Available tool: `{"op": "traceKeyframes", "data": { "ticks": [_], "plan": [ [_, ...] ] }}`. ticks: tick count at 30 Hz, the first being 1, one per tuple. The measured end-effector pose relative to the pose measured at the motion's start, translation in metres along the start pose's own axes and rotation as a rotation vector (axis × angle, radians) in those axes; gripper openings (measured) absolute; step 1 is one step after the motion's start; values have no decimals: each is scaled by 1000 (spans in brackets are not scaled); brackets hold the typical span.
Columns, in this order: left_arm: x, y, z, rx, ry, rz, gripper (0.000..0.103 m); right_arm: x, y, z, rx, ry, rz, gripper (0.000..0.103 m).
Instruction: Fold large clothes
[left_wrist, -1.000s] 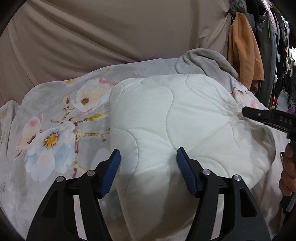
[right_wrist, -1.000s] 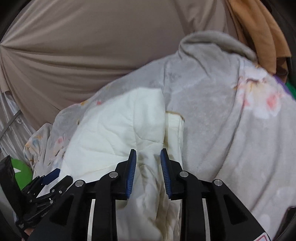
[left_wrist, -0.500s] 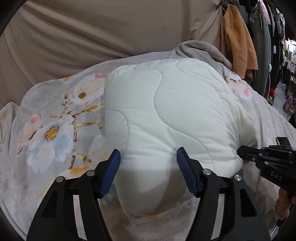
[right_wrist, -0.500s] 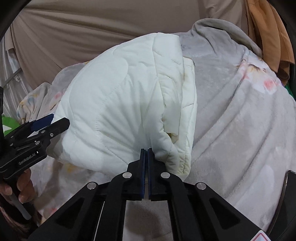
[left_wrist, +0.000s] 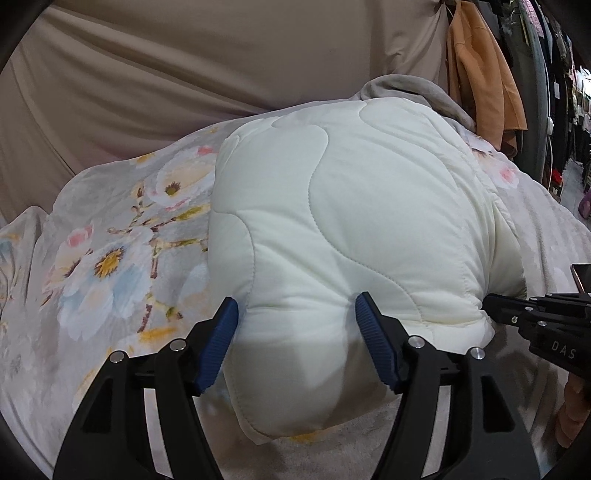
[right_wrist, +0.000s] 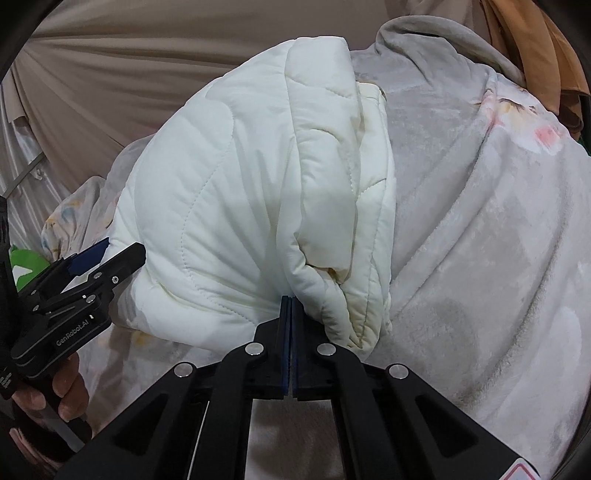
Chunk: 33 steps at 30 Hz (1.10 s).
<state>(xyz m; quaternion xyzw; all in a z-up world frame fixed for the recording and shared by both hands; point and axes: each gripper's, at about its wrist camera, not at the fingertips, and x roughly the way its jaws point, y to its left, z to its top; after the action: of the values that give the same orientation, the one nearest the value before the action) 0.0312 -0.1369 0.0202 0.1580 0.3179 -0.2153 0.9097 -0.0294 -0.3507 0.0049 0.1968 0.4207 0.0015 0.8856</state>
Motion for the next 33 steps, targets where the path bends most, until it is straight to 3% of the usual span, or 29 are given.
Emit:
{"op": "traceKeyframes", "data": {
  "ticks": [3,6,8,10,14,17,19,22,29,30,33],
  "plan": [
    [-15,17,9,-58,10,-99,64,-17,1,6,10,12,17,0],
    [-42,49,31,-160,-50,-197,67,-61,2,22,19,-89,69,20],
    [-53,67,47,-194,-98,-205,89,-84,-3,38,36,-161,84,61],
    [-46,82,63,-226,-93,-225,92,-89,-11,56,59,-195,91,74],
    [12,95,69,-310,86,-314,92,-41,-35,81,148,-45,133,74],
    [54,94,53,-362,210,-383,92,1,-42,78,207,76,184,77],
    [67,93,44,-395,223,-423,97,20,-45,73,235,105,214,86],
    [79,89,38,-420,228,-452,98,36,-50,69,266,120,260,91],
    [87,82,35,-388,192,-459,98,52,-49,67,269,112,309,93],
    [85,81,35,-383,182,-459,98,53,-47,66,265,108,313,92],
    [73,75,38,-346,142,-438,88,45,-42,65,224,67,310,70]
  ]
}}
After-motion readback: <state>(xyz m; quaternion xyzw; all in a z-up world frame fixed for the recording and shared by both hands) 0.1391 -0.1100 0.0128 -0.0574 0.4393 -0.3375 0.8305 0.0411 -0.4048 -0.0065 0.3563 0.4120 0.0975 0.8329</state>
